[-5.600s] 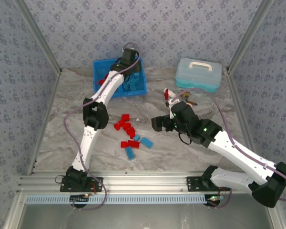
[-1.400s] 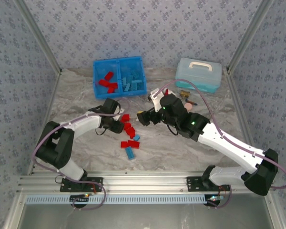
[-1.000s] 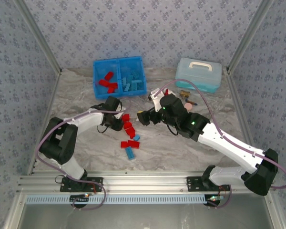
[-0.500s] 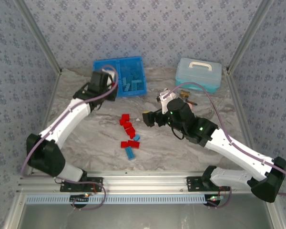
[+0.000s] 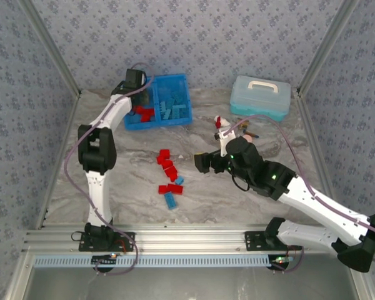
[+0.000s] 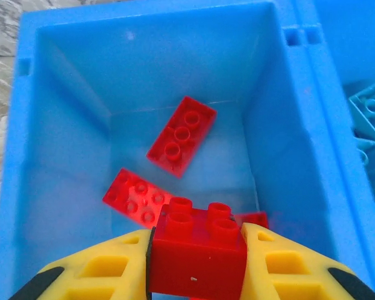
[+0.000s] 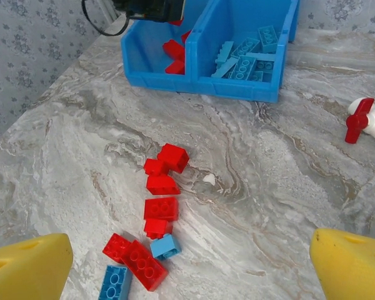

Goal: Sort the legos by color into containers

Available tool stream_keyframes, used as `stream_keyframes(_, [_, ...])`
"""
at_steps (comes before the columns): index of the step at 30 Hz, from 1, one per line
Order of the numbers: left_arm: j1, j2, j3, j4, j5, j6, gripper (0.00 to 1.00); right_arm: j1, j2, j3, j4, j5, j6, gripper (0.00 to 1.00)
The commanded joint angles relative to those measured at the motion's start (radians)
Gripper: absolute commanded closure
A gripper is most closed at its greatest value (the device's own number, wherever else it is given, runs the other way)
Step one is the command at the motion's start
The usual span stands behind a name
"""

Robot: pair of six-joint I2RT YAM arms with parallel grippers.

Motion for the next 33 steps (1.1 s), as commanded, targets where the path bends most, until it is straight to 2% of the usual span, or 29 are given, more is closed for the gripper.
stream_keyframes(1, [0.011,0.068,0.184,-0.102,0.055,-0.028,0.63,0.008,-0.026,0.005,-0.042,0.040,0.027,0.00])
stream_keyframes(5, [0.011,0.066,0.225,-0.127,0.084,-0.041,0.48,0.009,-0.027,0.016,-0.046,0.049,0.031,0.00])
stream_keyframes(9, [0.007,-0.056,0.130,-0.094,0.114,-0.074,0.47,0.009,-0.009,0.029,-0.039,0.048,0.016,0.00])
stream_keyframes(12, [0.002,-0.210,-0.013,-0.050,0.151,-0.121,0.46,0.007,0.012,0.039,-0.030,0.050,0.007,0.00])
stream_keyframes(18, [-0.088,-0.660,-0.571,0.175,0.157,-0.215,0.44,0.005,0.061,0.042,0.013,0.039,-0.012,0.00])
stream_keyframes(23, [-0.256,-0.856,-0.871,0.169,0.067,-0.298,0.42,-0.008,0.104,0.034,0.051,0.012,-0.027,0.00])
stream_keyframes(27, [-0.344,-0.873,-1.025,0.197,0.015,-0.410,0.40,-0.015,0.136,0.027,0.076,-0.014,-0.024,0.00])
stream_keyframes(33, [-0.361,-0.726,-1.067,0.218,0.053,-0.470,0.40,-0.020,0.142,0.021,0.067,-0.027,-0.016,0.00])
